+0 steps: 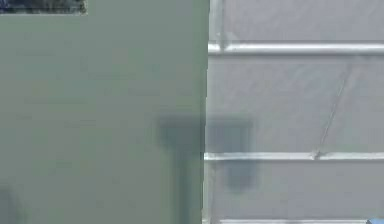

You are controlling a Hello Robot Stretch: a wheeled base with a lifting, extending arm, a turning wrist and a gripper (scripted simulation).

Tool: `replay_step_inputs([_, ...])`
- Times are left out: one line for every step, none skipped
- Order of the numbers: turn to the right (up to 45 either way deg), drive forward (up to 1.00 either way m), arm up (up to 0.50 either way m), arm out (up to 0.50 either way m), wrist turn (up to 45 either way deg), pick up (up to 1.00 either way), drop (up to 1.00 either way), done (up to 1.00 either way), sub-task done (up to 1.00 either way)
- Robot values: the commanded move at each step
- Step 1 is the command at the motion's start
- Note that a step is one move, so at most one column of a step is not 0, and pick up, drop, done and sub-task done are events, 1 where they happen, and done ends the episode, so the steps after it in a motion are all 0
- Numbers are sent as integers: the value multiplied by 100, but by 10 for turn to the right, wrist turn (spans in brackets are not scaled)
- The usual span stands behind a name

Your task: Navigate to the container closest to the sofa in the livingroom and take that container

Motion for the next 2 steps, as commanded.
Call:
replay_step_inputs([450, 0, 0, 0, 0, 0, 0, 0, 0])
replay_step_inputs([450, 0, 0, 0, 0, 0, 0, 0, 0])
